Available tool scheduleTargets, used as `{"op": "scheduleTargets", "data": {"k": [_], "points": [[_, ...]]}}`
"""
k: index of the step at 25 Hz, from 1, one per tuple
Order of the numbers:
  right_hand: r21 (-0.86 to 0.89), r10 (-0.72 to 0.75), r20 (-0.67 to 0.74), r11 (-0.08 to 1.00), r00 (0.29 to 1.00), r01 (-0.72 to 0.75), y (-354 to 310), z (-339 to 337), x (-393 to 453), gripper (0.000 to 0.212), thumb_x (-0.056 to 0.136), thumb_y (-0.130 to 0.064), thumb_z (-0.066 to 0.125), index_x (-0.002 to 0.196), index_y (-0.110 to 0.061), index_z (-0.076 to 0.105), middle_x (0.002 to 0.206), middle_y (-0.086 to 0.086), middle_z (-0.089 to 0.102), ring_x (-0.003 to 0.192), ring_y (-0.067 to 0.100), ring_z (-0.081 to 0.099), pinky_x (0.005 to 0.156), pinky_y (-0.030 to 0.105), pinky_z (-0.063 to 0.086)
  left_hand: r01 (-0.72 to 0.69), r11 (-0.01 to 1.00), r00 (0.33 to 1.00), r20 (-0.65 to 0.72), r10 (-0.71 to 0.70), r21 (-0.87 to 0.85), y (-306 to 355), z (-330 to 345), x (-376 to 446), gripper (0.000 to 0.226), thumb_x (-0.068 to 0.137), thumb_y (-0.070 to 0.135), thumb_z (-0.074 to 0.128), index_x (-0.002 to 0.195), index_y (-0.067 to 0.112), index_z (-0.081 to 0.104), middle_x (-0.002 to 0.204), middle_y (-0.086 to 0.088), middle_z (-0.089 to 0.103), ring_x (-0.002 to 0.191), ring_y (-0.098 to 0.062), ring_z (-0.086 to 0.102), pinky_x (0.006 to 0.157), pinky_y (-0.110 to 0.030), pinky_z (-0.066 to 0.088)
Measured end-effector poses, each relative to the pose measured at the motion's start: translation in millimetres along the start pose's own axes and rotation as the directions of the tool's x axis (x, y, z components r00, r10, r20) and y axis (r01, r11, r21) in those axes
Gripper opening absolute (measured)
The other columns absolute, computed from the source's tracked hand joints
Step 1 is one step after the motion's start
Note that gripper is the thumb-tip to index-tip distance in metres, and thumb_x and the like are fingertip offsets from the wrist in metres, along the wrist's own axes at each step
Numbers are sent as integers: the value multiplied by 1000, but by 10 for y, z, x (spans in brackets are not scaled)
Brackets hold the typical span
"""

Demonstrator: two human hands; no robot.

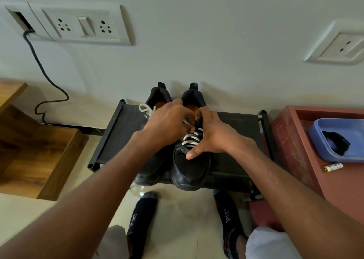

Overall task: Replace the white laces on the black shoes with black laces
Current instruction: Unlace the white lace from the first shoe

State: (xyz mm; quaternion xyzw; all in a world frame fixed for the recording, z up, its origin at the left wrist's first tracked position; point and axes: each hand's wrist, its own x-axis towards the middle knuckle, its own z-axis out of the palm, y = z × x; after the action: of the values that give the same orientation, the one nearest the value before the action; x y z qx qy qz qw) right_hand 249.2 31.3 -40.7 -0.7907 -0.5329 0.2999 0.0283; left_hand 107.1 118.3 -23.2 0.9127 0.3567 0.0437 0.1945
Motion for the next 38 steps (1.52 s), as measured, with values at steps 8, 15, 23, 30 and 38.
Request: {"op": "scheduleTargets", "data": {"k": [8,15,23,30,38], "points": [[26,-7,18,1000,1000,7,23,-28,-43,123,55,-50,101,144,-35,18,151,0,31,126,37,57,97,53,54,185,934,961,-141,-236,-306,38,-91,58,10,90,29,77,80,28,77,91,12,66,90,-5,59,89,-39,39],[28,-11,15,1000,1000,11,19,-12,-18,125,53,-49,102,143,-38,17,153,2,30,126,38,56,98,57,55,31,798,969,-178,-172,-602,-21,-200,26,8,101,21,64,96,15,65,86,-1,71,74,-11,66,61,-22,49],[2,-5,0,1000,1000,5,-2,2,-5,129,51,-52,102,146,-37,16,153,1,31,128,38,57,96,55,55,47,988,995,-79,-59,-149,-68,135,69,6,83,30,85,88,31,82,83,16,54,78,-5,55,64,-17,34],[40,11,21,999,1000,-12,4,-21,-17,132,51,-48,103,148,-34,15,158,3,28,130,41,55,100,57,54,302,328,892,145,-428,-895,-88,-165,36,14,103,6,60,91,4,69,97,-14,79,83,-21,77,75,-41,66],[16,3,17,1000,1000,-3,1,-19,-18,132,52,-49,102,149,-32,14,155,5,30,128,42,56,98,57,54,212,823,962,-36,-271,-527,-43,-57,59,16,103,35,64,97,20,66,77,7,66,68,-10,59,62,-24,44]]}}
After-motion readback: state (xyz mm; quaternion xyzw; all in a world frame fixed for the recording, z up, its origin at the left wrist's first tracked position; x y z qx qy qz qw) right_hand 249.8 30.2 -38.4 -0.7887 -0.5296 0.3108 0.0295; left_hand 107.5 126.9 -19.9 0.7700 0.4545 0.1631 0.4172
